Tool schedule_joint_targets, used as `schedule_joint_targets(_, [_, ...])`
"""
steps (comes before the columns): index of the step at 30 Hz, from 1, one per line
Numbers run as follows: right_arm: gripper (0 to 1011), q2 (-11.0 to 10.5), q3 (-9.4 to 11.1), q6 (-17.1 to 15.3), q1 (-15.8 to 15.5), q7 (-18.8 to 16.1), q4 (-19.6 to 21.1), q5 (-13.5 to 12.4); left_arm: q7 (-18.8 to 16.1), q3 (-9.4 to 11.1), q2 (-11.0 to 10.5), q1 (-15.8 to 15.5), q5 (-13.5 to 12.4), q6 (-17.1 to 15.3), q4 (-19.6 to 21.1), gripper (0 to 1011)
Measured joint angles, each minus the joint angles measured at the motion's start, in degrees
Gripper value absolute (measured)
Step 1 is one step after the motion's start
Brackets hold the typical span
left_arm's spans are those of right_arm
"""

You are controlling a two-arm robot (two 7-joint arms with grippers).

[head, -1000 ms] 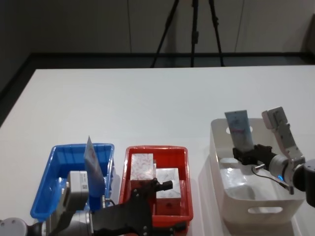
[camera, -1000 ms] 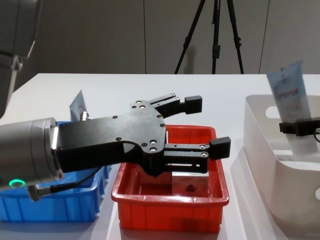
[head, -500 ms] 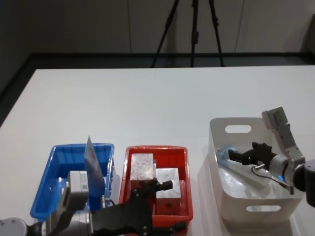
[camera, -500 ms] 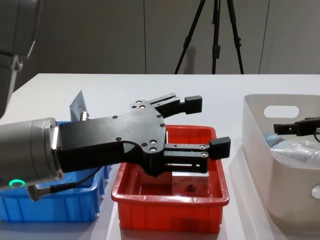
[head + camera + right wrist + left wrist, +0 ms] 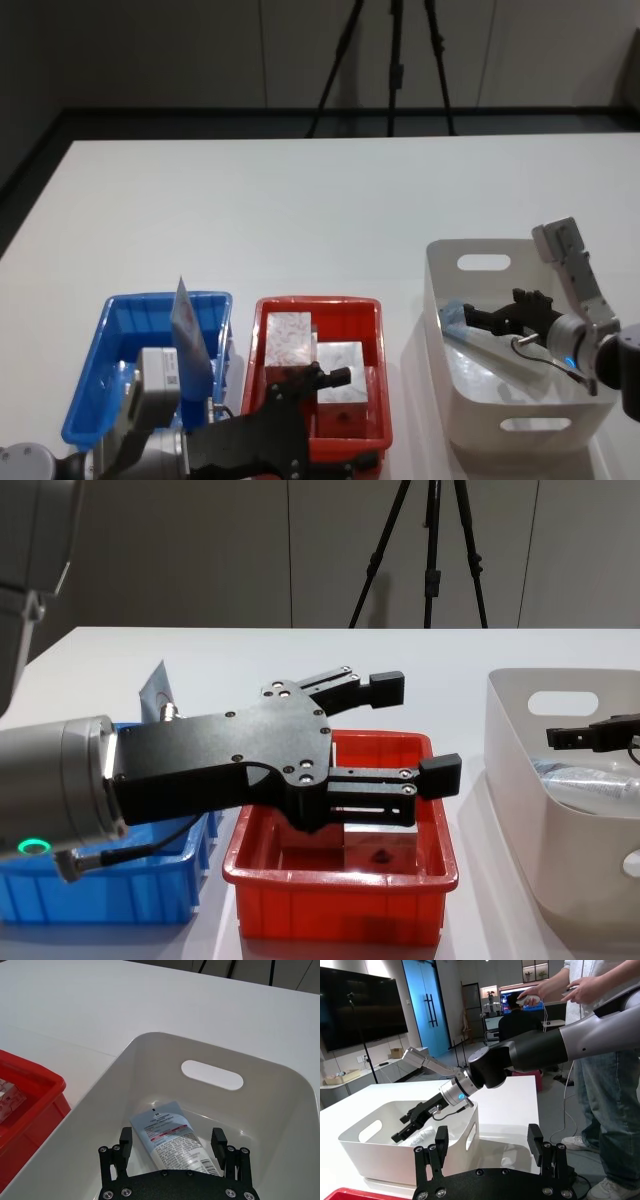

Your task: Bimanual collaborative sorting of washing and personal care products

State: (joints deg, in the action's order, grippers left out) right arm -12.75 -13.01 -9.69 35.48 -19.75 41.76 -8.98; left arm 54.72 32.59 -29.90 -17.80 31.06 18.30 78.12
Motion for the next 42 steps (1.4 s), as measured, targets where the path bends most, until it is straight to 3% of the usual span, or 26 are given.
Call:
schedule_joint_targets(17, [1001, -1.6, 0.2, 2.2, -3.8, 0.7, 7.7, 1.0, 0.0, 0.0, 0.0, 0.0, 0.0, 0.0, 0.0, 1001])
schedule_joint_targets(30, [1001, -3.8, 0.3, 4.0, -10.6, 2.4, 19.7, 2.5, 0.0, 0.0, 0.0, 0.0, 0.0, 0.0, 0.0, 1001])
schedule_joint_targets(42, [1001, -4.8, 1.0, 4.0, -15.0, 3.8, 25.7, 3.8, 0.0, 0.0, 0.0, 0.0, 0.0, 0.0, 0.0, 1001])
